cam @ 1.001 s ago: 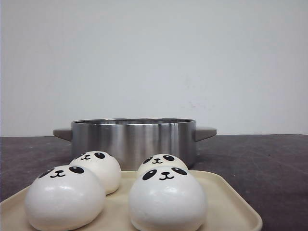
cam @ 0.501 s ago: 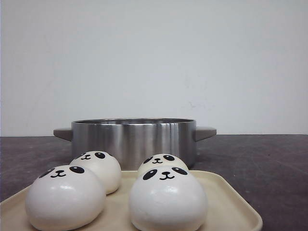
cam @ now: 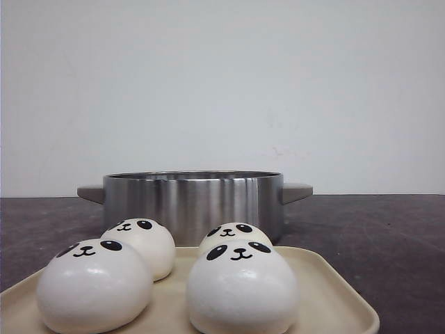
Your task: Steam buns
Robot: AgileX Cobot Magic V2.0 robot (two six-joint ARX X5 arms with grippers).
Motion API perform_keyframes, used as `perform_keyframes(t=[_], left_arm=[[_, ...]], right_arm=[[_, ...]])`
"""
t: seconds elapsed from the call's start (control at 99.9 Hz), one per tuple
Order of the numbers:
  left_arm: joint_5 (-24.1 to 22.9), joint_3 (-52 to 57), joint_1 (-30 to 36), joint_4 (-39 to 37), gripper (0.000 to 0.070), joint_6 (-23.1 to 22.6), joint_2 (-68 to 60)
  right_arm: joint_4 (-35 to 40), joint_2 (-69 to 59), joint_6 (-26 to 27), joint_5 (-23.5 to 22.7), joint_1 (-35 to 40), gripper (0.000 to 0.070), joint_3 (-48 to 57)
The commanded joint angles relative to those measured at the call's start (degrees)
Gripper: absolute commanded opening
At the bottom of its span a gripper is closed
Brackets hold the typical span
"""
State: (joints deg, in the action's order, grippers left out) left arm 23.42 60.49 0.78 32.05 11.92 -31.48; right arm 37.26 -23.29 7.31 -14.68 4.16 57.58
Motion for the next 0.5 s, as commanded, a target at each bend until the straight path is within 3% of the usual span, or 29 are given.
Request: perform_keyframes(t=[0.0,0.04,0.08,0.15,0.19,0.411,0.491], left_arm=[[0.7,1.4,0.3,-0.3,0.0401,-0.8,-0.6],[0.7,1.4,0.4,-0.2,0.0545,-0.5,-0.7],[0.7,1.4,0.4,0.2,0.0647,-0.3,-0.7],[1.0,1.4,0.4,0.9,0.0673,-0.2,-0.7],[1.6,1.4,0.5,1.4,0.0673,0.2,-0.7],[2.8,1.4,3.4,9.2,0.0673,2.3,-0.6],[2.8,1.4,5.6,13.2,0.0673,1.4,-0.3]], right_arm=[[-0.1,-0.2,-0.7,-2.2,0.2,0.0016,0.6],[0.1,-0.2,-0.6,-3.7,0.2,0.0095,0.6],[0.1,-0.2,-0.4,-4.6,0.2,0.0258,0.6],[0.1,-0.2,-0.2,-5.7,0.2,0.0589,0.6],[0.1,-0.2,0.2,-6.8,0.2,0.0700,0.6],[-2.0,-0.2,4.5,-16.3,0.2,0.0700,0.6],[-2.0,-0.9,4.8,-17.0,0.2,0.0700,0.6]])
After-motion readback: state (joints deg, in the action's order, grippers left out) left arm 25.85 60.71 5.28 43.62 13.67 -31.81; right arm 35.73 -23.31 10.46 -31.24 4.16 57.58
